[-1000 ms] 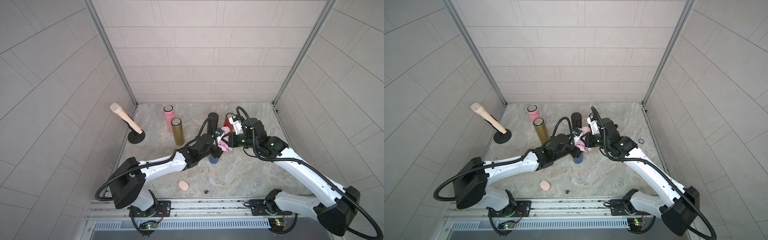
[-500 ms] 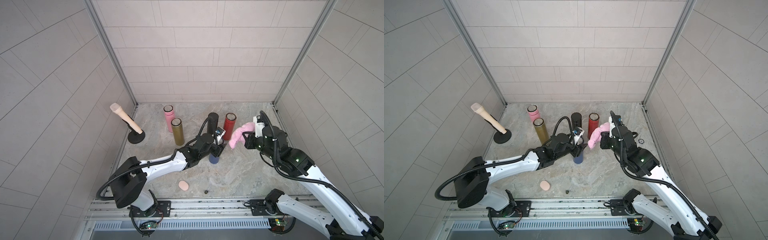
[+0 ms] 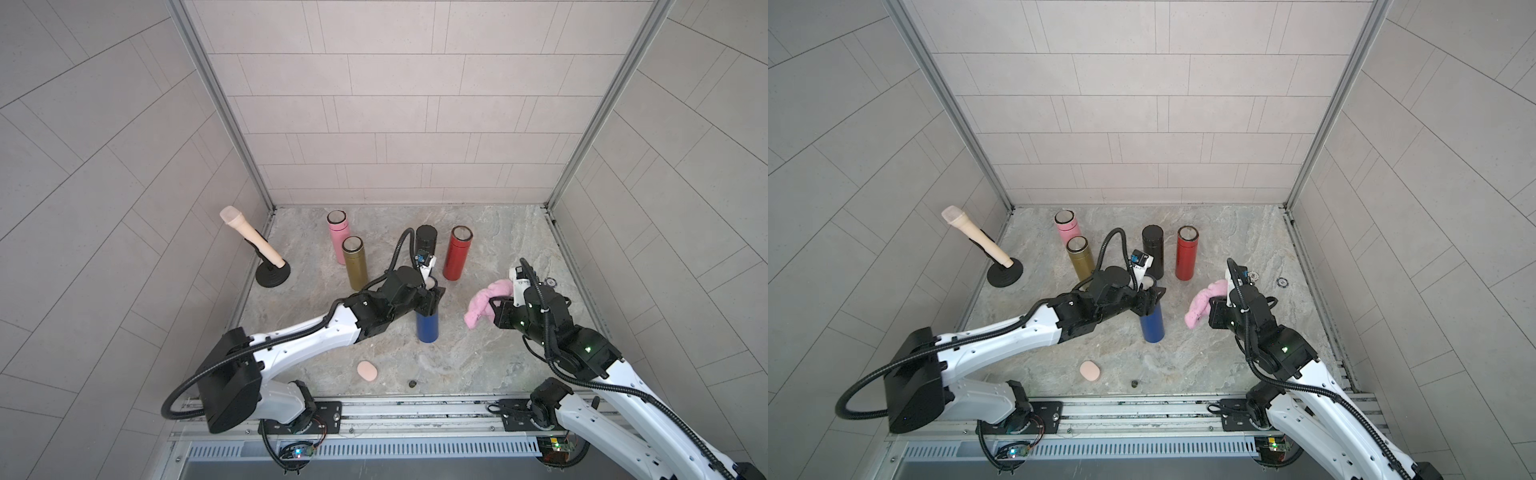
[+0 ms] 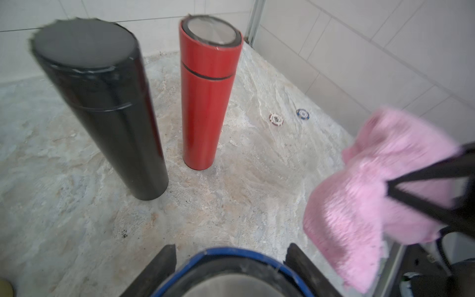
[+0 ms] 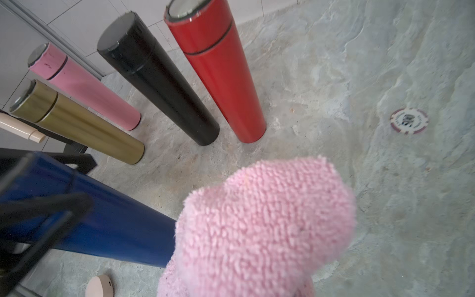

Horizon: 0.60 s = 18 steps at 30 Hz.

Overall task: Wipe the surface of the thermos
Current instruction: Wipe the dirt from the surface of the thermos.

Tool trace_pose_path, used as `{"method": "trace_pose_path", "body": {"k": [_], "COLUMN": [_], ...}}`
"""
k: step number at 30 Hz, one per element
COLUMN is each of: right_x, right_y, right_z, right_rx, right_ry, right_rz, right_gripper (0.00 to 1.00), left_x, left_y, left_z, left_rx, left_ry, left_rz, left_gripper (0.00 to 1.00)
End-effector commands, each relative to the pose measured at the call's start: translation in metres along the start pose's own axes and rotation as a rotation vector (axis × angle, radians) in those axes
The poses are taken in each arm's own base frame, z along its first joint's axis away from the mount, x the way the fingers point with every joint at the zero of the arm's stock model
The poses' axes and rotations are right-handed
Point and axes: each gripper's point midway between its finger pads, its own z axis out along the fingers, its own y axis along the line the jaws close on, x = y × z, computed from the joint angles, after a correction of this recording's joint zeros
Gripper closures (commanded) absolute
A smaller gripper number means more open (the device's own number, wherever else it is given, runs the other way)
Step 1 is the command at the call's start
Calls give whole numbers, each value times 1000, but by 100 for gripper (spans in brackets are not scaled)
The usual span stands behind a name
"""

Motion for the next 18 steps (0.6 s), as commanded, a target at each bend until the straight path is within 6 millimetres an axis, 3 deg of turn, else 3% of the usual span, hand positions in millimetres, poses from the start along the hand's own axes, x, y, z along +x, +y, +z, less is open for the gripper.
{"method": "trace_pose_path", "body": {"k": [1, 4, 8, 13, 18], "right_x": [12, 23, 29, 23, 6], "right_y": [11, 18, 36, 55, 76], "right_z": [8, 16, 21, 23, 23], "right_rx": [-103, -171, -289, -369, -454], "right_ry": [8, 26, 51, 64, 37], "right_rz": [87, 122, 151, 168, 184], "right_gripper": [100, 100, 100, 100, 100], "left_x": [-48, -66, -86, -102, -99], "left_y": [9, 28, 26, 14, 9], "left_z": [-41, -68, -79, -76, -57], "left_rx": [-55, -120, -51, 41, 68], "left_ry": [-163, -271, -370, -446, -443], "left_rz": [-259, -391, -501, -574, -587], "left_gripper": [100, 100, 100, 100, 100]}}
